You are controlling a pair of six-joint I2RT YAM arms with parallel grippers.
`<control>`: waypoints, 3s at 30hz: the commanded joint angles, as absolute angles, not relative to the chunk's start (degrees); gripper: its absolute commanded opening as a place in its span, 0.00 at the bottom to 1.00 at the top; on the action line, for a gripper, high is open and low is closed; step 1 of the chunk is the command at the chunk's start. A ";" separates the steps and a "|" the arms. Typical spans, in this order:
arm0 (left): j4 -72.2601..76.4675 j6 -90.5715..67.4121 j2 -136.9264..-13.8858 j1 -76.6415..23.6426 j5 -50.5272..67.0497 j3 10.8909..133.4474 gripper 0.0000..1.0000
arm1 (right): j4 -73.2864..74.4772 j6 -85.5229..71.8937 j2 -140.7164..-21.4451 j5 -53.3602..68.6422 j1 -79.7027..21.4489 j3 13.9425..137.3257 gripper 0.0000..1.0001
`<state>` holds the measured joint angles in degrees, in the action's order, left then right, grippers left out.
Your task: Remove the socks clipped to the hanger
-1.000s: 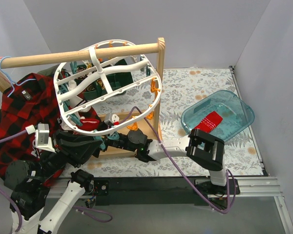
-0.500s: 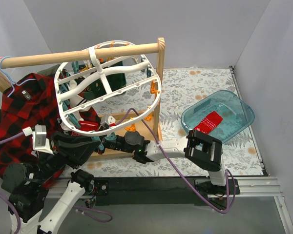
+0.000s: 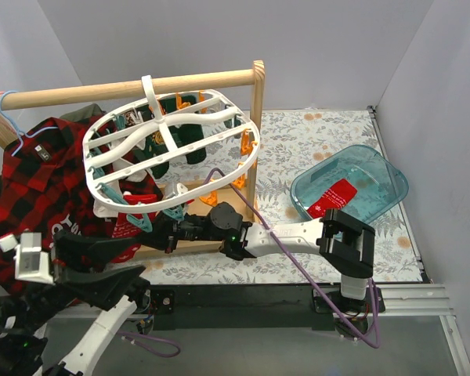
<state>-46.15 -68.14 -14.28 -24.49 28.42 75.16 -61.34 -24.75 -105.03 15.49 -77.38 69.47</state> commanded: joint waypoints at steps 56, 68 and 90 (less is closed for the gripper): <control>-39.81 -92.64 -7.65 -24.35 -7.12 64.07 0.59 | -57.74 -28.92 -94.22 31.73 -76.29 64.60 0.03; -36.14 -93.43 -5.62 -24.35 -7.03 59.33 0.67 | -57.92 -29.79 -94.48 32.52 -76.29 64.87 0.02; -25.49 -89.92 -10.63 -24.35 -6.77 55.19 0.62 | -57.83 -29.97 -94.31 34.45 -76.29 64.86 0.02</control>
